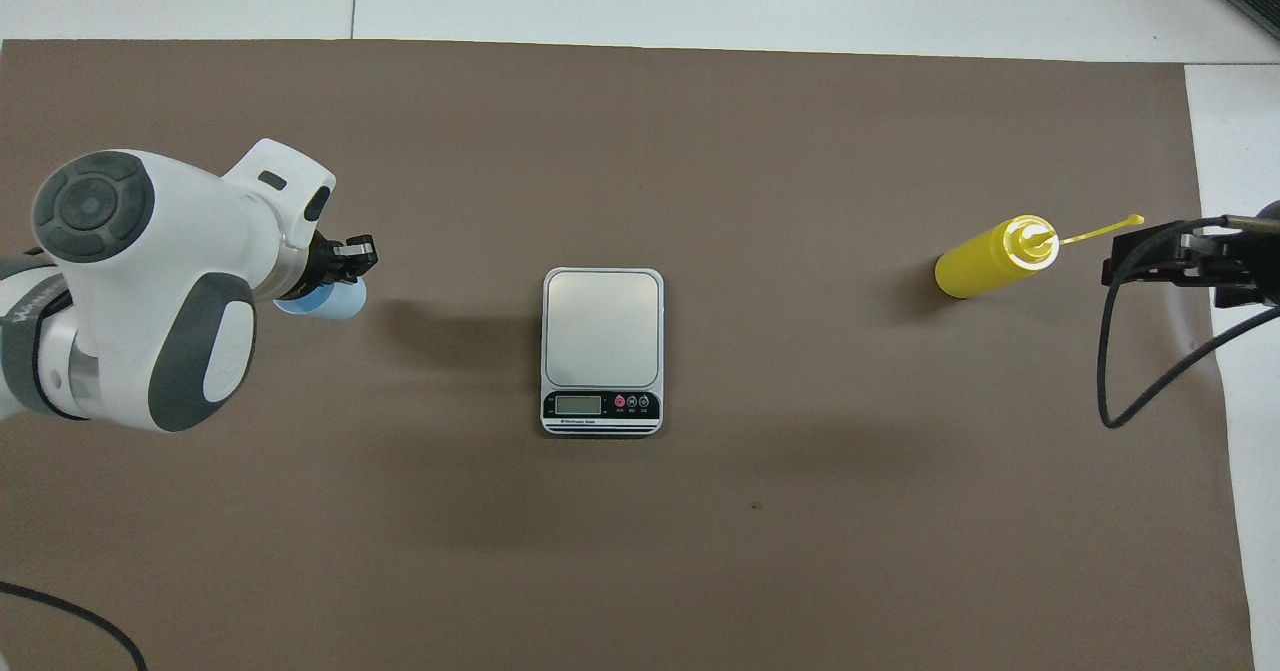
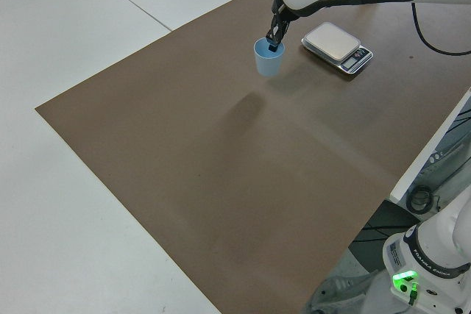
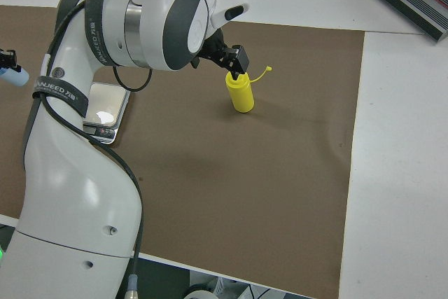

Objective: Pour seasoning into cup on scale with both arms
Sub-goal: 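Lift the blue cup with the left gripper and carry it over the scale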

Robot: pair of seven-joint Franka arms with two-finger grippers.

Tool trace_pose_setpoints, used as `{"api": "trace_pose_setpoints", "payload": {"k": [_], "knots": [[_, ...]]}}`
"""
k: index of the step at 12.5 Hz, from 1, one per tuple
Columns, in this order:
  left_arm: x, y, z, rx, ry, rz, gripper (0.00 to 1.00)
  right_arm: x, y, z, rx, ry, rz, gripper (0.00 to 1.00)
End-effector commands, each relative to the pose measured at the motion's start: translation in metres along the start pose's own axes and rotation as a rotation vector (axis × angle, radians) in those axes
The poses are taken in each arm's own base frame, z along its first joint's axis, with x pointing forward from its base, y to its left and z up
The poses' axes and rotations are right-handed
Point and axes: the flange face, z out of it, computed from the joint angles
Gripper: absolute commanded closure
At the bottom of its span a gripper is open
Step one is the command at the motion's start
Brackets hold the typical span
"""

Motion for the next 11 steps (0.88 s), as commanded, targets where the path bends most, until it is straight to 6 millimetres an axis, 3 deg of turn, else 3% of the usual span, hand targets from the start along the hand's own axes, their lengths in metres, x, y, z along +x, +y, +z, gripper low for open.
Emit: {"api": "trace_pose_setpoints", "payload": {"k": [1,3,8,11], "knots": [[-0.014,0.047,-0.011,0.037,-0.009,-0.075,0.98,-0.003,0.005,0.000,0.012,-0.015,0.002,0.00],[-0.036,0.080,-0.014,0.064,0.013,-0.122,0.98,-0.003,0.005,0.000,0.010,-0.013,-0.004,0.00],[-0.072,0.133,-0.025,0.063,0.013,-0.160,0.99,-0.003,0.004,0.000,0.012,-0.015,-0.004,0.00],[-0.079,0.157,-0.036,0.027,0.019,-0.167,1.00,-0.003,0.004,0.000,0.010,-0.015,-0.004,0.00]]}}
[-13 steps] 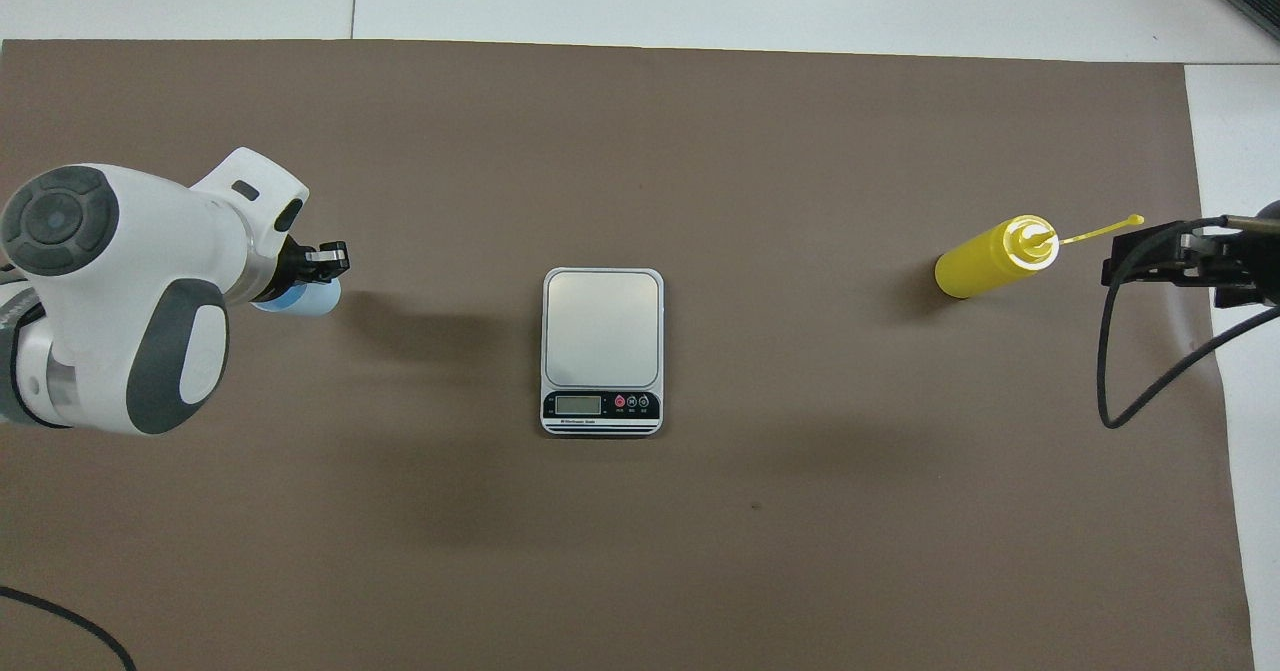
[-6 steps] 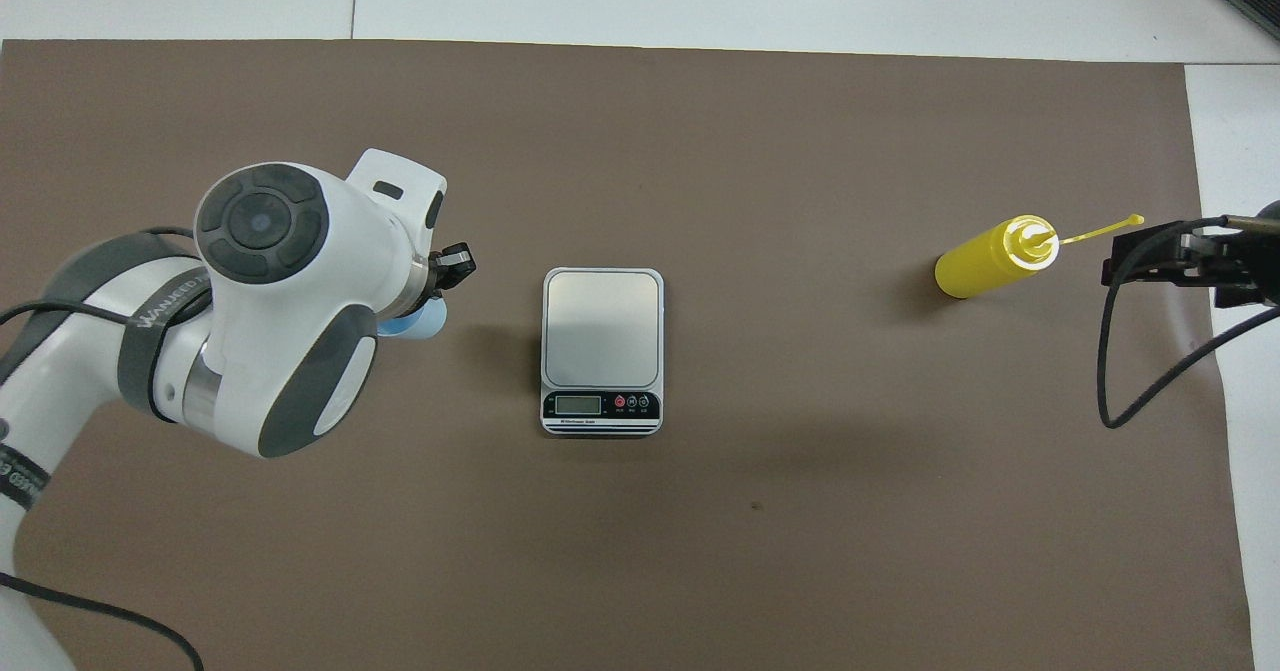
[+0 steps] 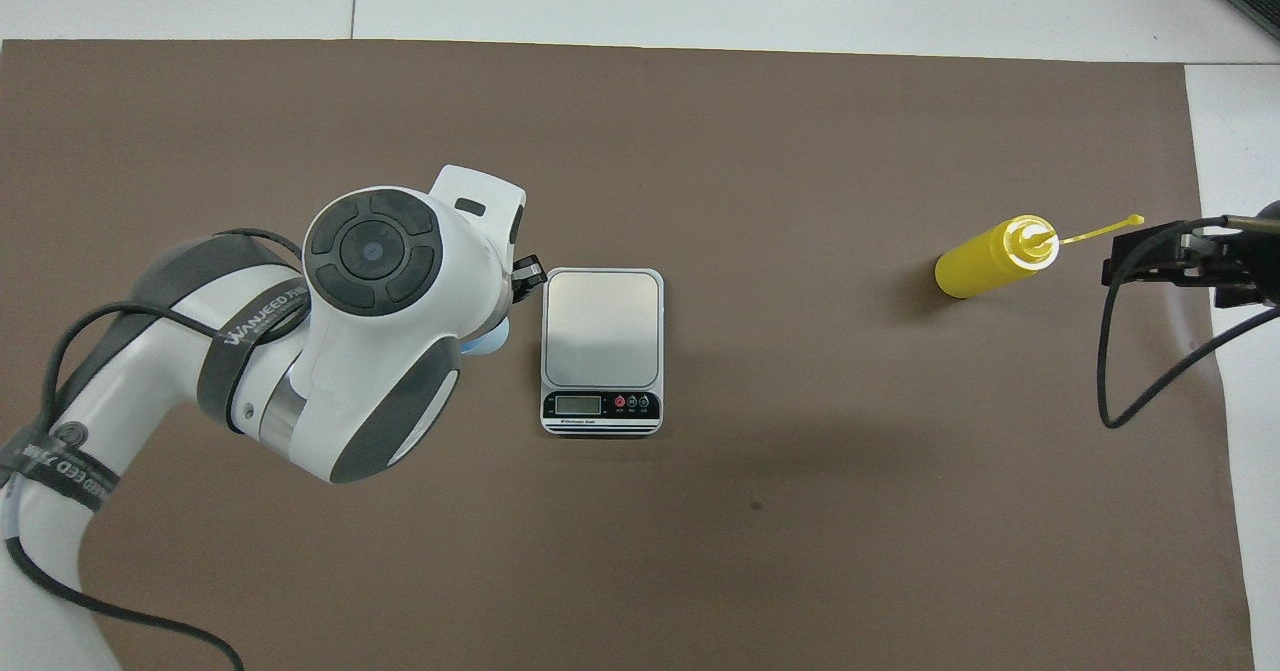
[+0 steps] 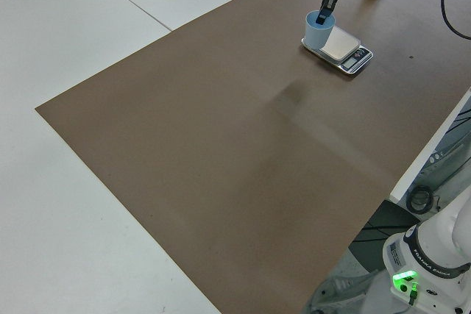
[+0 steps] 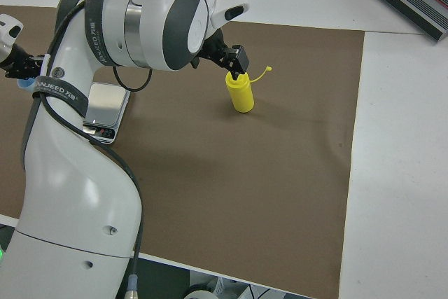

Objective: Pour seasoning into cup on scale with both arms
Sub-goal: 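Lift the blue cup with the left gripper and carry it over the scale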

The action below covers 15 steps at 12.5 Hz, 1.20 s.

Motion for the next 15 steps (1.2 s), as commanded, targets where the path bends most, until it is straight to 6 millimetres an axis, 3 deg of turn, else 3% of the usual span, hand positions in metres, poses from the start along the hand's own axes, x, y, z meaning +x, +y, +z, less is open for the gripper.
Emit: {"api": "trace_pose_setpoints", "payload": {"k": [1,4,10,15], "knots": [[-0.002,0.017,-0.005,0.003,0.003,-0.010,1.00,-0.003,0.004,0.000,0.012,-0.015,-0.004,0.00],[-0.012,0.028,0.007,0.005,-0.019,-0.008,1.00,-0.003,0.004,0.000,0.012,-0.015,-0.004,0.00],[-0.007,0.080,0.039,0.071,0.027,-0.068,1.00,-0.003,0.005,0.001,0.011,-0.017,-0.009,0.00],[0.000,0.099,0.051,0.058,0.050,-0.114,1.00,-0.003,0.005,0.001,0.011,-0.018,-0.007,0.00]]}}
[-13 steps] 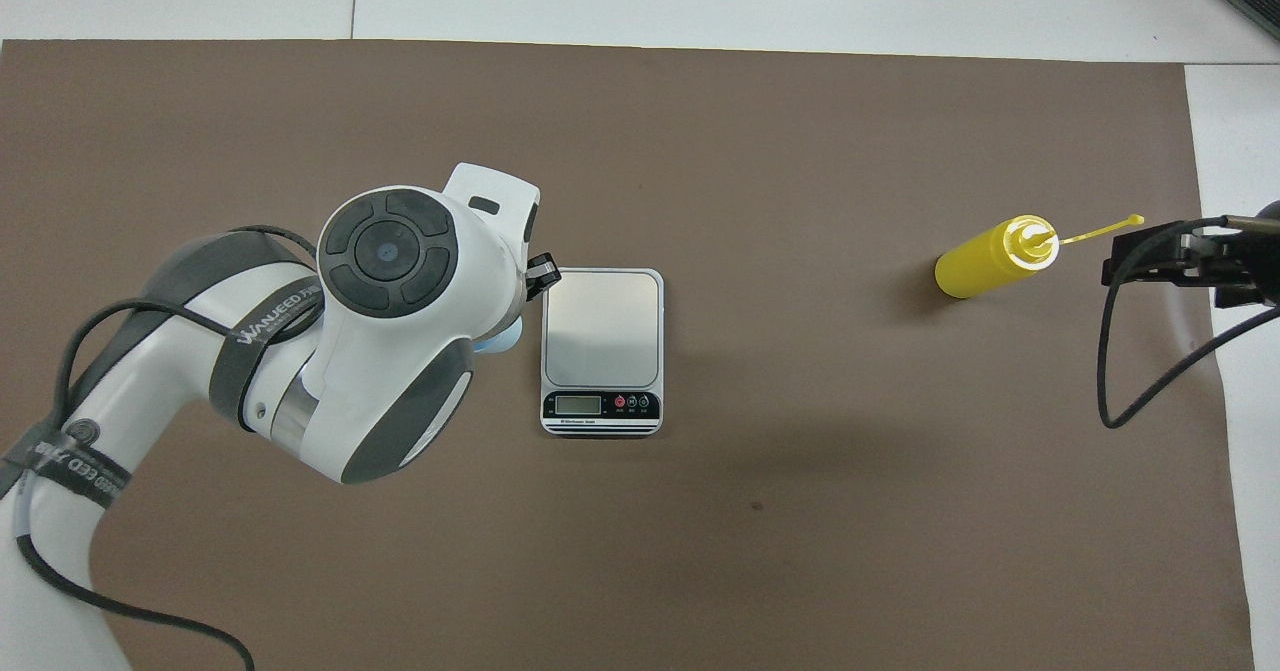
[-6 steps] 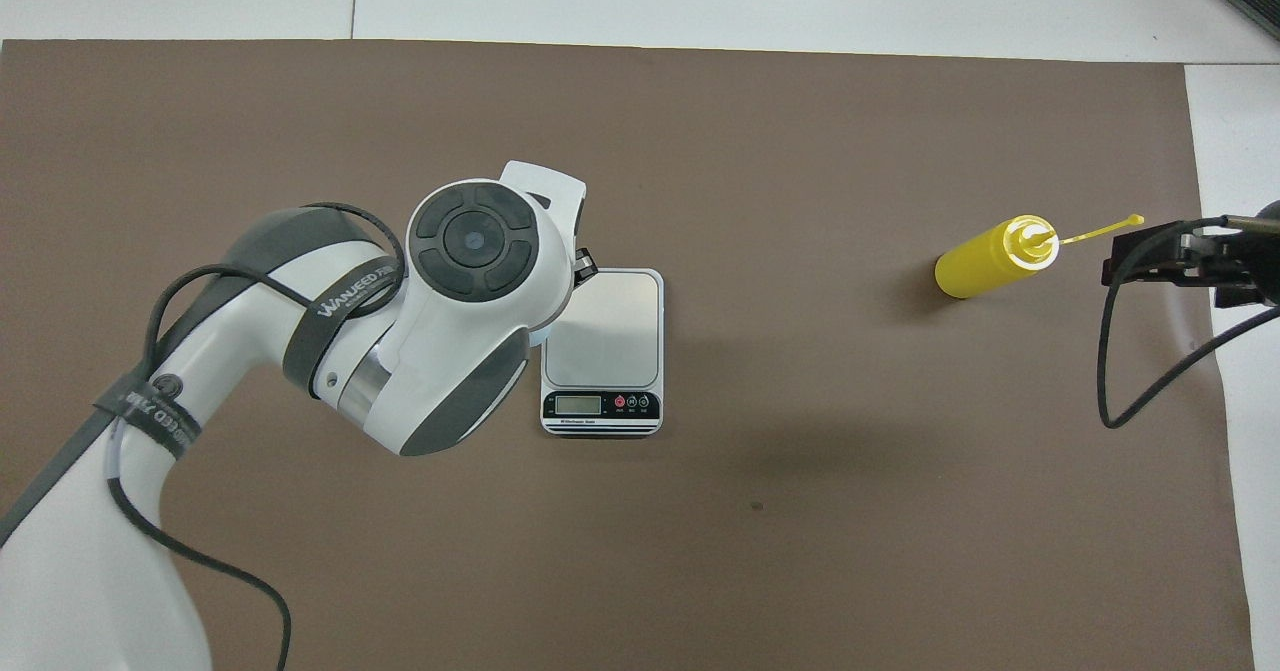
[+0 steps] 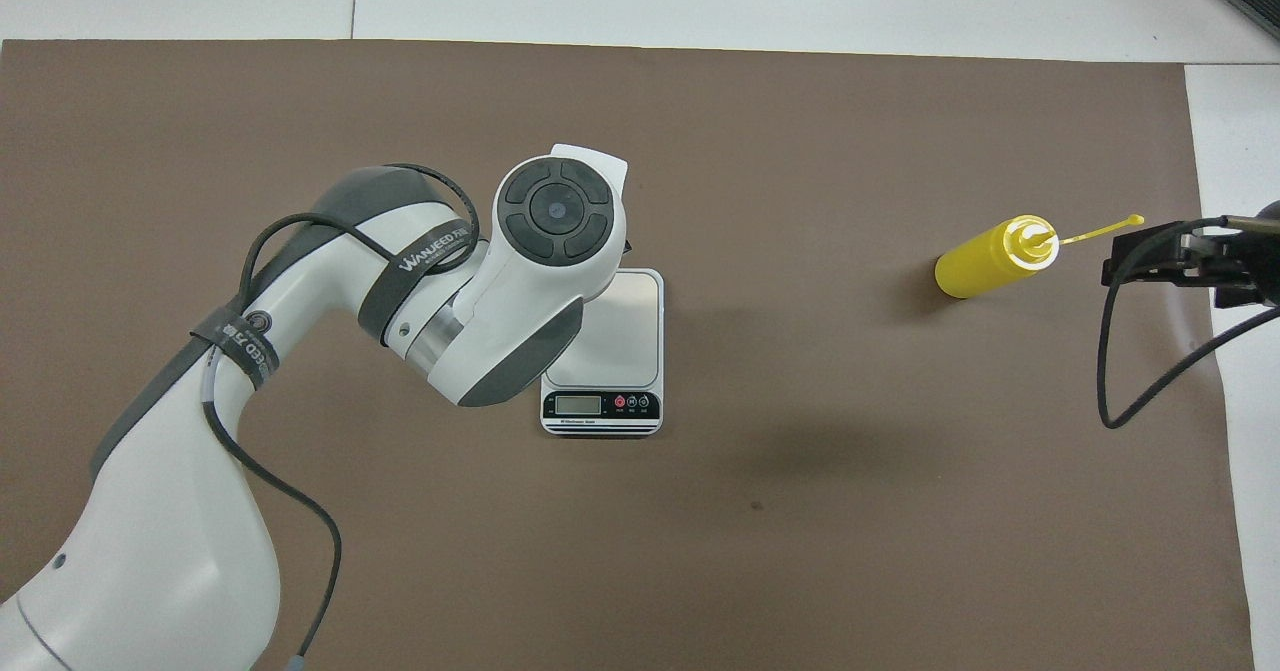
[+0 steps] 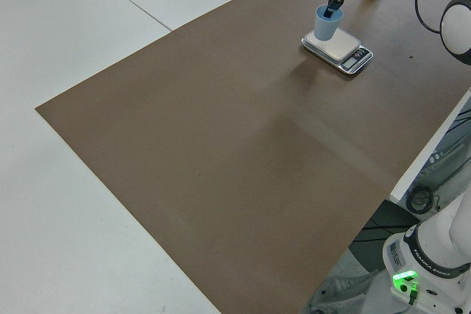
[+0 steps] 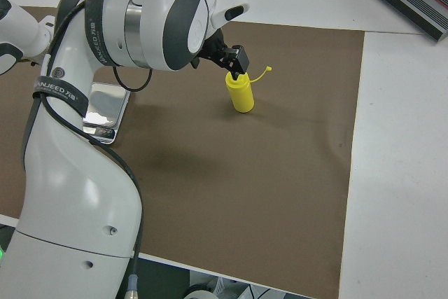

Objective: Pour seasoning into cup on scale with both arms
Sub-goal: 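Lift the blue cup with the left gripper and carry it over the scale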

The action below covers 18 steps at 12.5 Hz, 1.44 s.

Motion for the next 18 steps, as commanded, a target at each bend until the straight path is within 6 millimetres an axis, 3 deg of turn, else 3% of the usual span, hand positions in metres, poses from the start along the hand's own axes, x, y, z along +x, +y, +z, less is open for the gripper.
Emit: {"api": "trace_pose_setpoints", "payload": {"k": [1,5,8,18], "knots": [[0.000,0.015,0.000,0.013,0.026,-0.027,1.00,-0.003,0.005,0.001,0.011,-0.017,-0.008,0.00],[-0.019,0.023,0.000,0.015,0.028,-0.010,1.00,-0.002,0.006,0.001,0.011,-0.016,-0.004,0.00],[-0.033,0.031,0.014,0.030,0.041,-0.014,1.00,-0.003,0.006,0.001,0.010,-0.017,-0.008,0.00],[-0.043,0.034,0.023,0.024,0.088,-0.016,1.00,-0.003,0.005,0.000,0.012,-0.016,-0.006,0.00]]}}
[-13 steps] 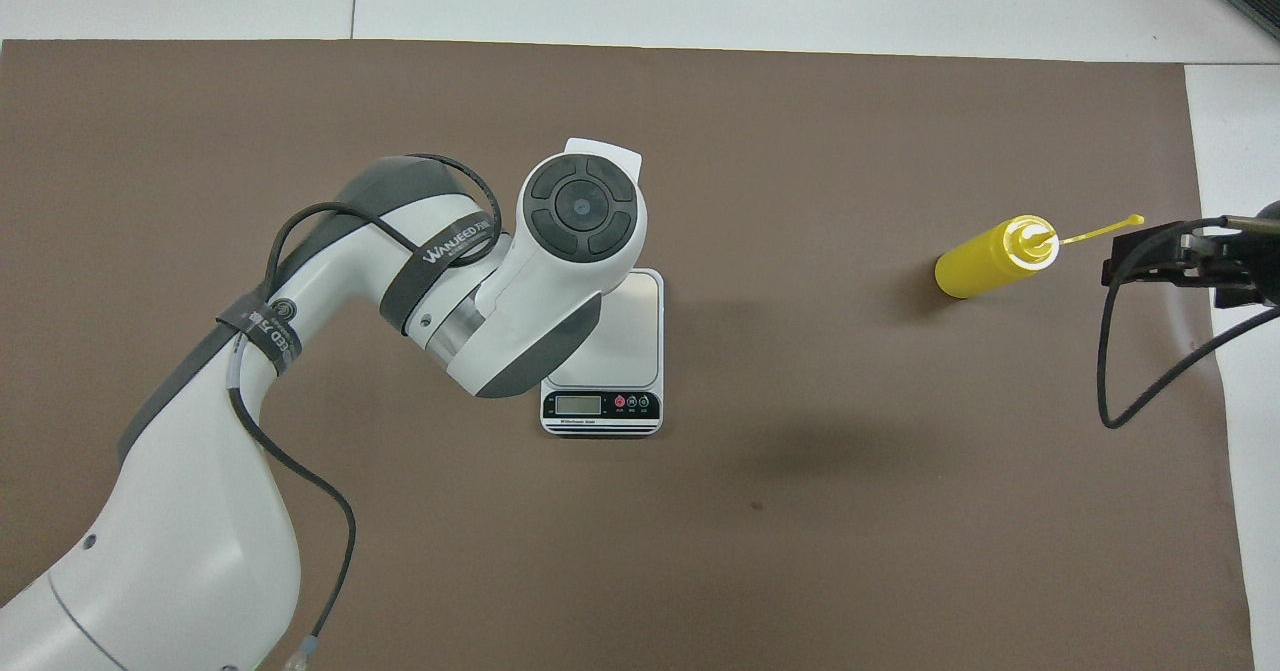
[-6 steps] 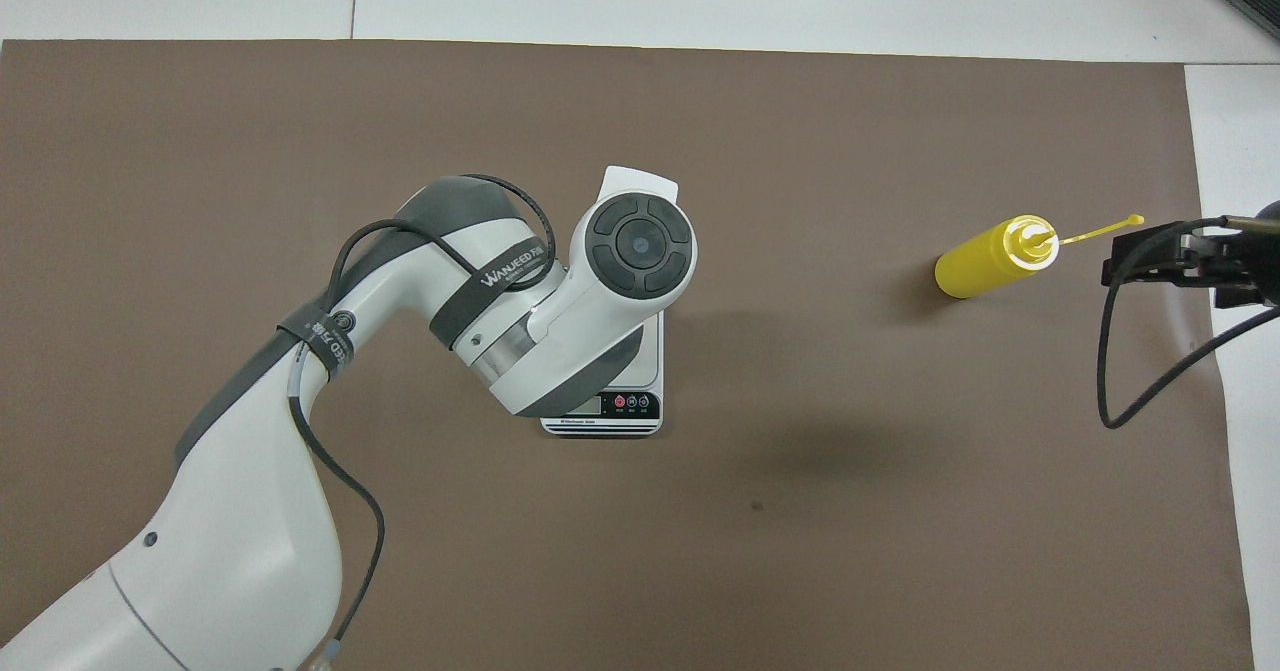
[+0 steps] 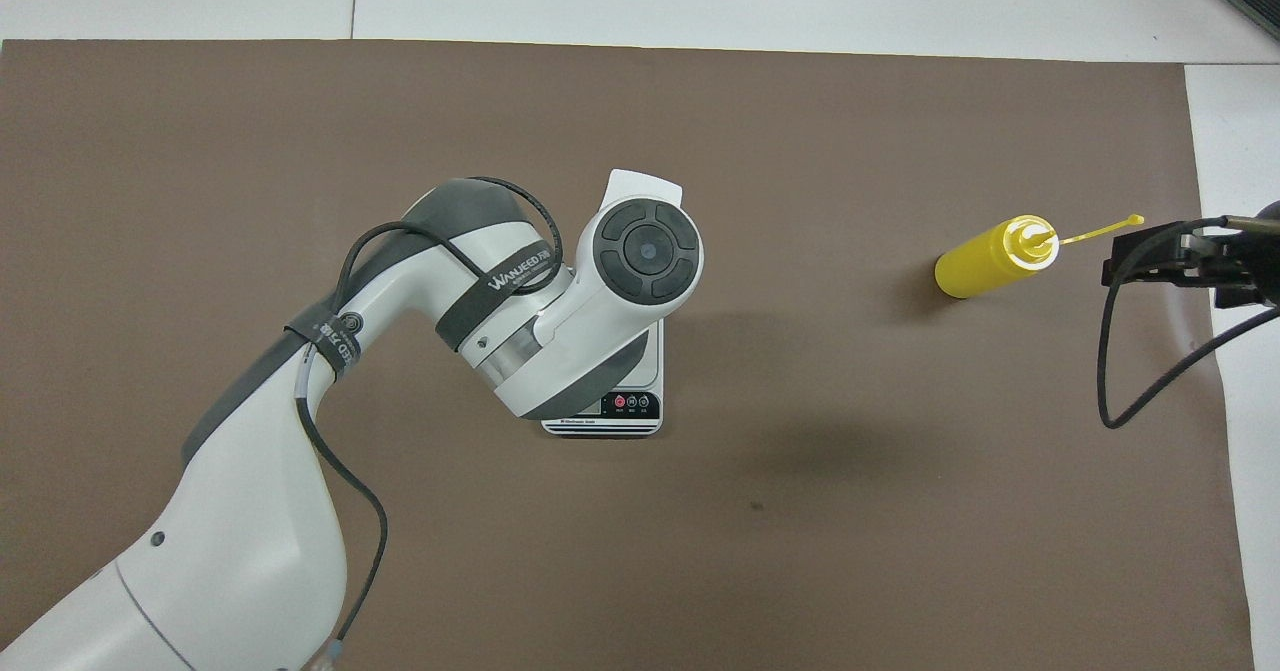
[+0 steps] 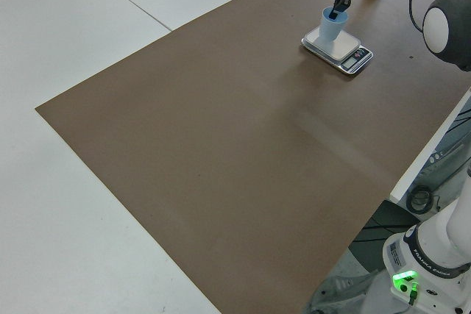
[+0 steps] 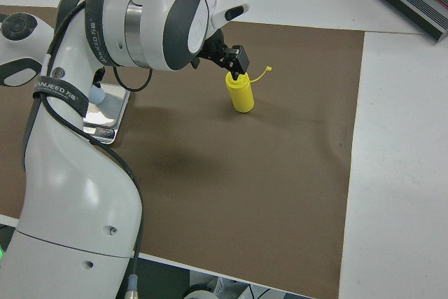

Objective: Pour seasoning into cup on scale with both arms
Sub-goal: 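Lower the blue cup onto the scale with the left gripper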

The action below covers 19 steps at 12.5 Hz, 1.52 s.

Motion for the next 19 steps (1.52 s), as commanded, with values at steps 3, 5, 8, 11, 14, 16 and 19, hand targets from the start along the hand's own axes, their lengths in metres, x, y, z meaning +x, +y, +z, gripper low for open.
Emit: {"api": "trace_pose_setpoints", "payload": {"k": [3,5,8,11,14,16,19], "knots": [[-0.005,0.006,0.006,-0.013,0.036,-0.022,1.00,-0.004,0.006,0.003,0.011,-0.022,-0.007,0.00],[-0.008,0.006,0.008,-0.016,0.035,-0.019,1.00,-0.004,0.006,0.003,0.011,-0.020,-0.008,0.00],[-0.009,0.006,0.010,-0.021,0.045,-0.025,1.00,-0.003,0.006,0.003,0.012,-0.017,-0.014,0.00],[-0.011,0.006,0.013,-0.019,0.044,-0.024,1.00,-0.005,0.012,0.007,0.011,-0.023,-0.008,0.00],[-0.012,0.005,0.014,-0.013,0.045,-0.021,0.90,-0.006,0.013,0.008,0.011,-0.020,-0.022,0.00],[-0.011,0.005,0.014,-0.011,0.048,-0.021,0.72,-0.006,0.013,0.008,0.012,-0.017,-0.023,0.00],[-0.011,0.005,0.013,-0.002,0.050,-0.017,0.61,-0.004,0.012,0.010,0.013,-0.006,-0.029,0.00]]}}
